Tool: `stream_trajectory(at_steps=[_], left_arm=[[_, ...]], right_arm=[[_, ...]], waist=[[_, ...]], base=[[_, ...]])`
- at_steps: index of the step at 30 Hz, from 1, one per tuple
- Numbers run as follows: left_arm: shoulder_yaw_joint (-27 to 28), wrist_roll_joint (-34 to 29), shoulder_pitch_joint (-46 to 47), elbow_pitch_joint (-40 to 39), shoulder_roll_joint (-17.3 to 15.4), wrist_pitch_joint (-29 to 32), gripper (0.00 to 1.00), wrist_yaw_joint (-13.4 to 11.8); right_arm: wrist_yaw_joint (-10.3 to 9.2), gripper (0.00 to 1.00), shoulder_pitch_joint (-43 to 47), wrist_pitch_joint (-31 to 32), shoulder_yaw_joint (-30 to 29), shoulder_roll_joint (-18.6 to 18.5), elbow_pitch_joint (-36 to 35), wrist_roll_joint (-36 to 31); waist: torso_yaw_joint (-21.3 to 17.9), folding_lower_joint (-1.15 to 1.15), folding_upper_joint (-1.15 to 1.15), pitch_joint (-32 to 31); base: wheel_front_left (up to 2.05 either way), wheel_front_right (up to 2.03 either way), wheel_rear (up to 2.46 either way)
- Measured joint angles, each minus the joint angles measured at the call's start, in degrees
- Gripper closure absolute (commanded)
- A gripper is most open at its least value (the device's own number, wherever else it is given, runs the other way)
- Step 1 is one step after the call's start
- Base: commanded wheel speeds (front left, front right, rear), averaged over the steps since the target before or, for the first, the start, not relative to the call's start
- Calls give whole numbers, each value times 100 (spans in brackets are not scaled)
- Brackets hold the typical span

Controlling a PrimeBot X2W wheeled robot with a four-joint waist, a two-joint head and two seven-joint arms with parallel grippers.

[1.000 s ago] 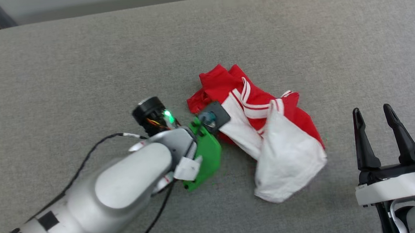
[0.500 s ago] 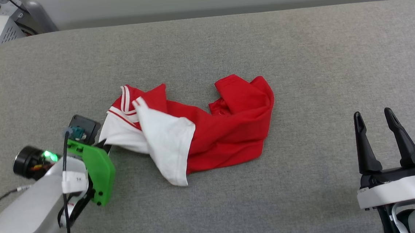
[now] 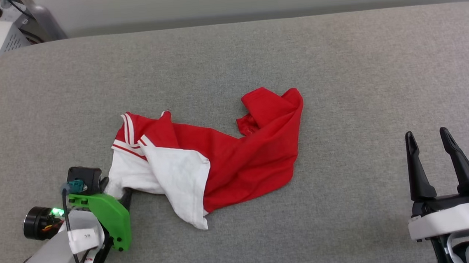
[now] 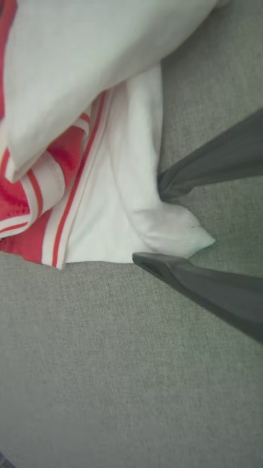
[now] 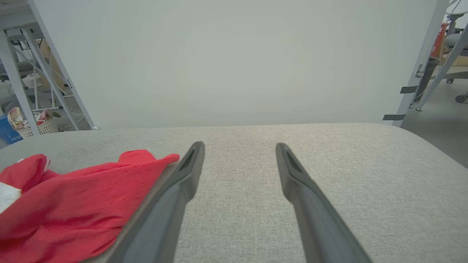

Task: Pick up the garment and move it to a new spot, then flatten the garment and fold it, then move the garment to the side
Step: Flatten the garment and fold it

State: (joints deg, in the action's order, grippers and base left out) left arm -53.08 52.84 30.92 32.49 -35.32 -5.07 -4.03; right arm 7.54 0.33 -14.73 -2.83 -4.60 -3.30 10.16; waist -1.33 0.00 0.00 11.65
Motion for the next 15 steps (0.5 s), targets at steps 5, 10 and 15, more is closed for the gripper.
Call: stream_trajectory(at_steps=[5, 10, 15], left_arm=[[286, -48, -165, -322, 30, -711, 0, -291], [643, -169, -363, -1113, -111, -912, 0, -731], [1027, -548, -859, -2052, -179, -959, 0, -1359]], right_arm=[[0, 0, 202, 0, -40, -1, -13, -37], [0, 0, 330, 0, -40, 5, -45, -40], [0, 0, 411, 0, -30, 11, -100, -41]], waist=[[73, 0, 0, -245], [180, 0, 0, -482], [292, 0, 0, -690]], base=[[0, 0, 0], [0, 0, 0], [0, 0, 0]])
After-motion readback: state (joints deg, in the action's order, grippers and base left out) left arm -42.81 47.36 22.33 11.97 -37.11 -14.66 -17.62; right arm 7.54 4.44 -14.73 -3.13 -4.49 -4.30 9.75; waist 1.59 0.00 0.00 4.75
